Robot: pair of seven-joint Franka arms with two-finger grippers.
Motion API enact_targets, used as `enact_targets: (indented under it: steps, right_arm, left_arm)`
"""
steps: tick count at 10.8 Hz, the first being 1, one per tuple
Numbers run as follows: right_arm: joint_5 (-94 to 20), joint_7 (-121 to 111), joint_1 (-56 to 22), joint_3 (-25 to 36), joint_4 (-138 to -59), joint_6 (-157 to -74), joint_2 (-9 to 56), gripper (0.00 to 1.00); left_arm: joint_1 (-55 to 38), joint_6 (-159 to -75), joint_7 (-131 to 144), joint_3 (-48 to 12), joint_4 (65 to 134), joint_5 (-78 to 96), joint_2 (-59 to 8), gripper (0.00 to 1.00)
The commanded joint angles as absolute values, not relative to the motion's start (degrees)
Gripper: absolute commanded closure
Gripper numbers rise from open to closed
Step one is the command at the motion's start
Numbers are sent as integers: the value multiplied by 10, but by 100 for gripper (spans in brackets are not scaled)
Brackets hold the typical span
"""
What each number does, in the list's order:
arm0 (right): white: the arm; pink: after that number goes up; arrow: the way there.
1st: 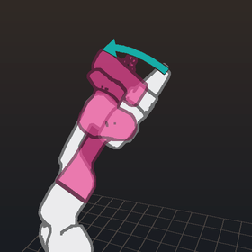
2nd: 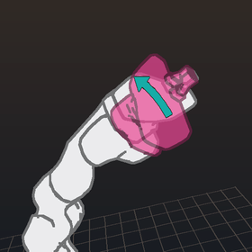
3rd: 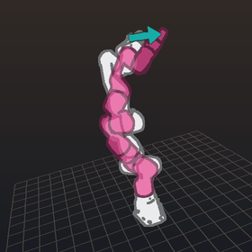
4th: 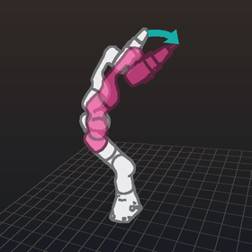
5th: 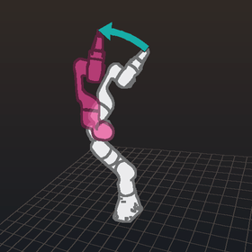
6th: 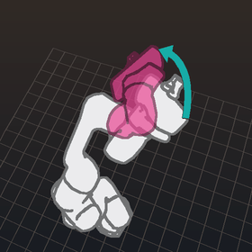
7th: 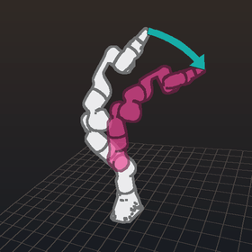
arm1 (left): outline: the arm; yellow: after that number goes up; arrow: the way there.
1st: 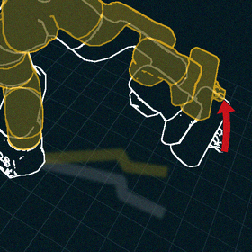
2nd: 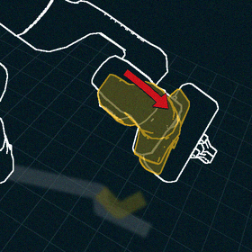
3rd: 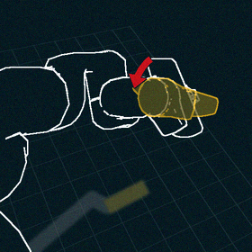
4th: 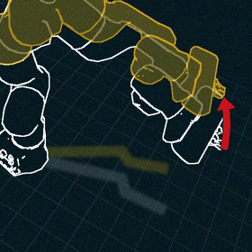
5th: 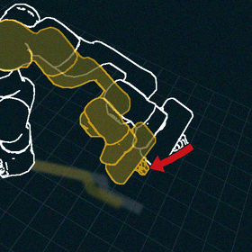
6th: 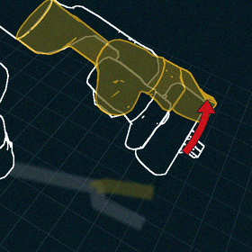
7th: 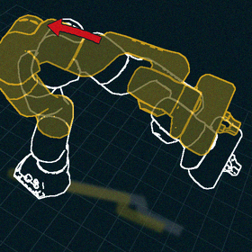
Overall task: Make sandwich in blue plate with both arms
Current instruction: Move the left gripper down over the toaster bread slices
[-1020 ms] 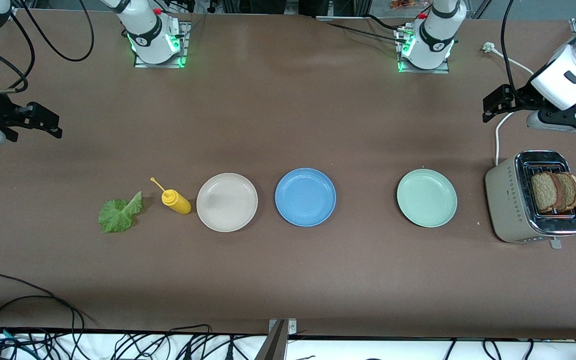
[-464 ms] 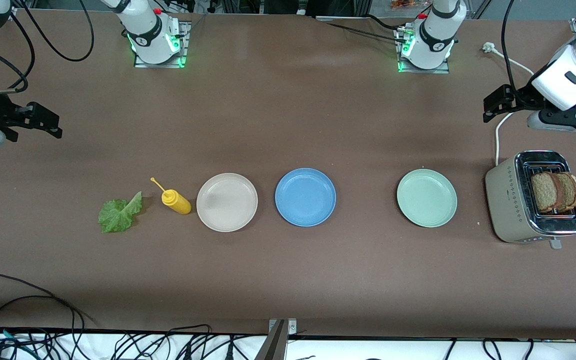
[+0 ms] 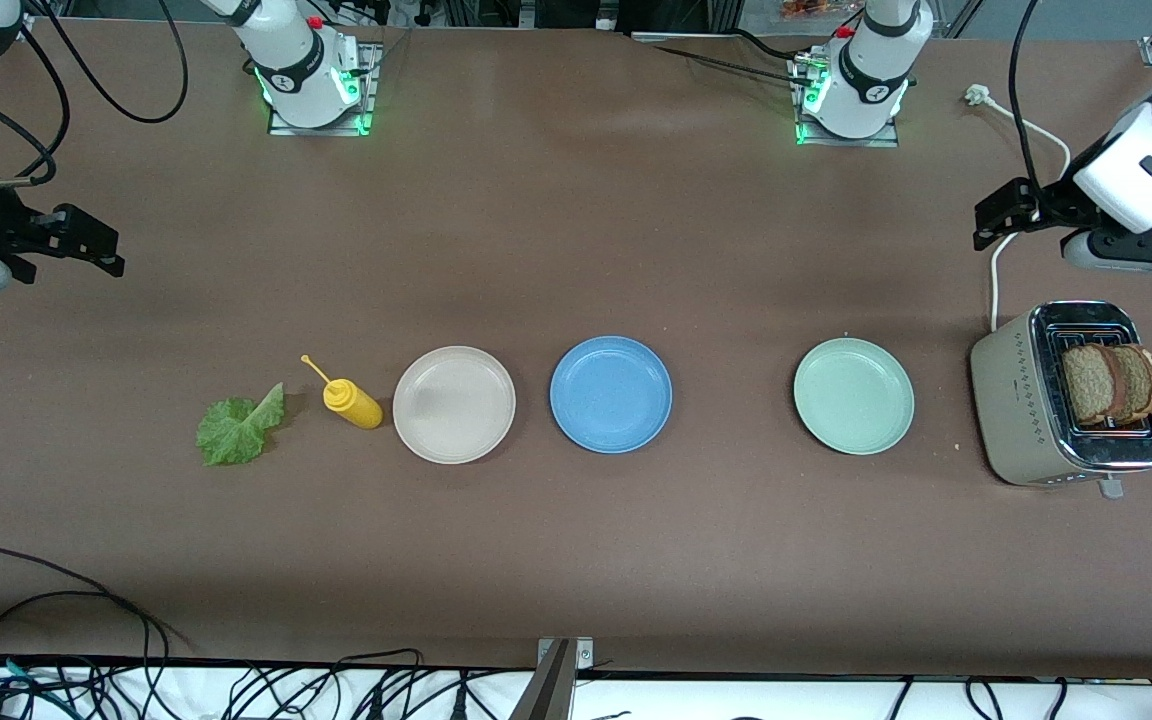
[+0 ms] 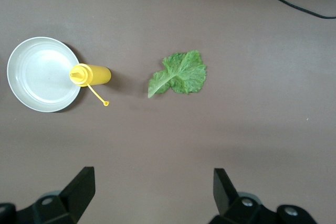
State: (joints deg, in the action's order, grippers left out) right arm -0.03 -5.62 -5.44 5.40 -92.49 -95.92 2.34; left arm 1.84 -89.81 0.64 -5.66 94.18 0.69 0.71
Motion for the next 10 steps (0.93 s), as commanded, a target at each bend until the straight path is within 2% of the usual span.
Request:
enact_targets:
  steps: [1,3,10]
  right_arm:
    - [3,-63,-54,54,-921,-957,23,0]
    - [3,-62,-54,54,-921,-957,23,0]
    - [1,-63,-54,54,-921,-957,23,0]
  left_arm:
    - [43,-889,-5,-57,925,2,-16,0]
    - [85,-895,-6,-57,921,3,-38,0]
    - [175,-928,-131,-56,819,4,-192,0]
